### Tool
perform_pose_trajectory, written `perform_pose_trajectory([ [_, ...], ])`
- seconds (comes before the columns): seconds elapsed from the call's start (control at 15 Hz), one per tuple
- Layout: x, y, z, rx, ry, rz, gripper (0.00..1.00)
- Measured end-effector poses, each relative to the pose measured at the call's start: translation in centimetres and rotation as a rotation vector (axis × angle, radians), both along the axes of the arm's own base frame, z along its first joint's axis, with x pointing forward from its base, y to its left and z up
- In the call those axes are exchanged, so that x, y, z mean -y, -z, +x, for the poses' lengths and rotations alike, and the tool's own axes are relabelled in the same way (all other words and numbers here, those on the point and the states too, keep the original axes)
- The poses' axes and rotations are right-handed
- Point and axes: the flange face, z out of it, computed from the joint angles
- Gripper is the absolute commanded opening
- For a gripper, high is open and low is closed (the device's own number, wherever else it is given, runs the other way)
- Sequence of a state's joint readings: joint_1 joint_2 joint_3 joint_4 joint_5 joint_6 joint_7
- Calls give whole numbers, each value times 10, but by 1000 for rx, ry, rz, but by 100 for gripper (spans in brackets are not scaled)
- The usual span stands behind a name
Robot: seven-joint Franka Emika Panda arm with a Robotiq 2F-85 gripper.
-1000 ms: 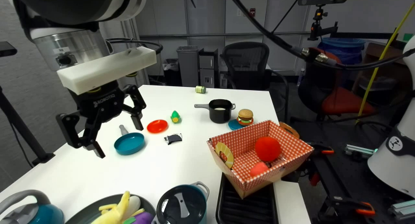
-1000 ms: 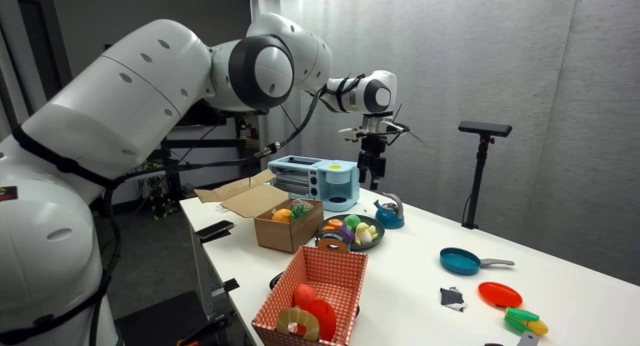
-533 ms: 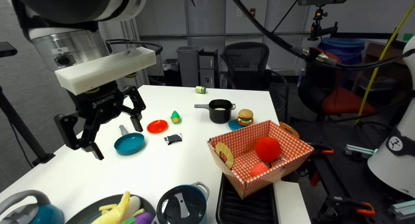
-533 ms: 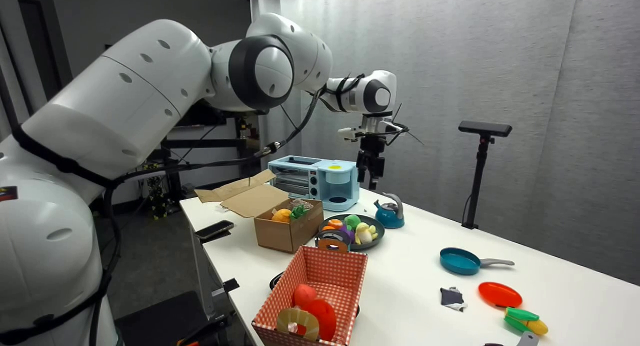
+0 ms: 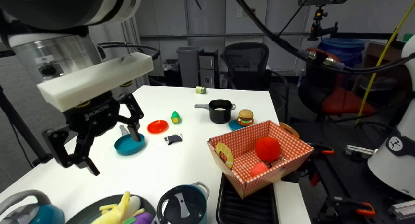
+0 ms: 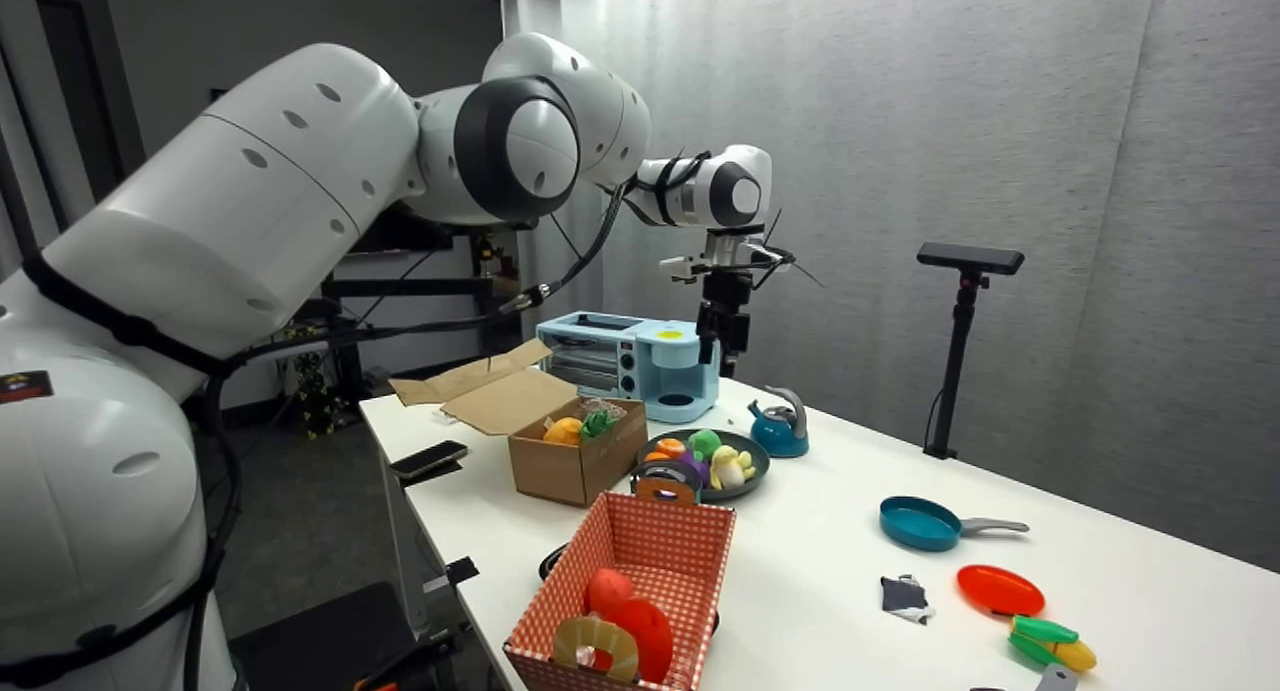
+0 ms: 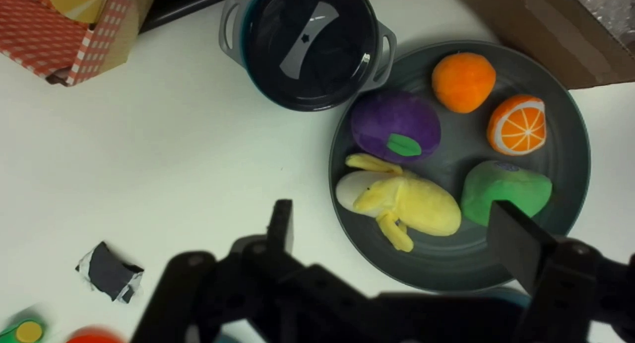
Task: Remove the lid from the blue pot.
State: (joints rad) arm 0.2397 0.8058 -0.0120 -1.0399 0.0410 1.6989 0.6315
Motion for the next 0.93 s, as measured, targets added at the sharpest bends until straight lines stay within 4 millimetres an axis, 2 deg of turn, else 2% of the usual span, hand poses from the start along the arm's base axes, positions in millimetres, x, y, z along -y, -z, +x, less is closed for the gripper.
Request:
perform_pose_trajectory([
  [0.27,5,46,-13,-95,12,-17,100],
  [0.6,10,111,-43,-244,29,-13,100],
  [0.93,-7,147,-75,-336,15,-26,100],
])
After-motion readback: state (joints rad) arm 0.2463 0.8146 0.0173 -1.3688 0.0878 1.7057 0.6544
